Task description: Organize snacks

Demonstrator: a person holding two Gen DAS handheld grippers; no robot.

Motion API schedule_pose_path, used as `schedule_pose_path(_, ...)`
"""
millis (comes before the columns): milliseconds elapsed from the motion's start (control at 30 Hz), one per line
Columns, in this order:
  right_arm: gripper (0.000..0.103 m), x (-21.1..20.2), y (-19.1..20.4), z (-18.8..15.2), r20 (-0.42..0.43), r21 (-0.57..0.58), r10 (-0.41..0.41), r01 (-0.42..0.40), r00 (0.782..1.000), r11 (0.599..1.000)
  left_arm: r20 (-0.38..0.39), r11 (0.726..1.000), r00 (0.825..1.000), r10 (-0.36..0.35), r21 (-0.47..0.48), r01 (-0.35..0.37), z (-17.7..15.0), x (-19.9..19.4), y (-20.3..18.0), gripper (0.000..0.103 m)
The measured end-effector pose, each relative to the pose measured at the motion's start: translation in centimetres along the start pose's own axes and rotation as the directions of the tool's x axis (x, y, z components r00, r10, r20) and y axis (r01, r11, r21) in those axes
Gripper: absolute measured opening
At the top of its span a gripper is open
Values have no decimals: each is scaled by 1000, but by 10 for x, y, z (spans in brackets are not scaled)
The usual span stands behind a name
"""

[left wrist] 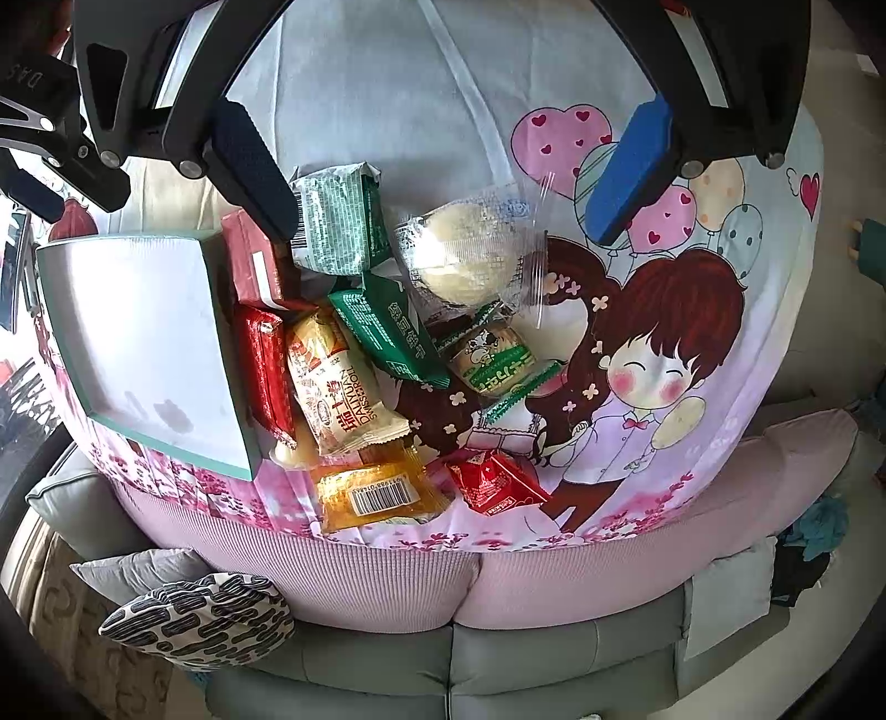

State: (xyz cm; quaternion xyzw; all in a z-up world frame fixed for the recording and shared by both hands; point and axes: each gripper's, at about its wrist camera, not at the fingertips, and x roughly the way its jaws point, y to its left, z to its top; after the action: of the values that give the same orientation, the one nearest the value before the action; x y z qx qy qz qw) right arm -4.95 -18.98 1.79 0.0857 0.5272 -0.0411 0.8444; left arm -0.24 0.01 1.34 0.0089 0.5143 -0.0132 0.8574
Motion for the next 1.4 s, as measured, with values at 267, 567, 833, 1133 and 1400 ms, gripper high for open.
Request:
schedule_pose_path(267,103,-1,2,1,4,-3,-1,1,1000,1000,-1,1000,1000,0,0,0,0,0,0,103)
schedule_pose_path(567,103,-2,3,0,10,-10,-3,3,1000,1000,-1,1000,1000,-1,-1,1,0,0,0,103)
schedule_pose_path(833,103,-3,4,1,10,-10,-3,3,1000,1000,-1,1000,1000,-4,-3,4,0,0,-2,103)
schedule_pose_path(1133,103,-3,4,1,10,-10,-4,4,1000,1000,-5,1000,1000,-8,-8,8,0,1,-1,103)
schedule_pose_path(1400,103,-2,4,0,10,-10,-4,4,1000,1000,-6,1000,1000,-9,-8,9,0,1,0,103)
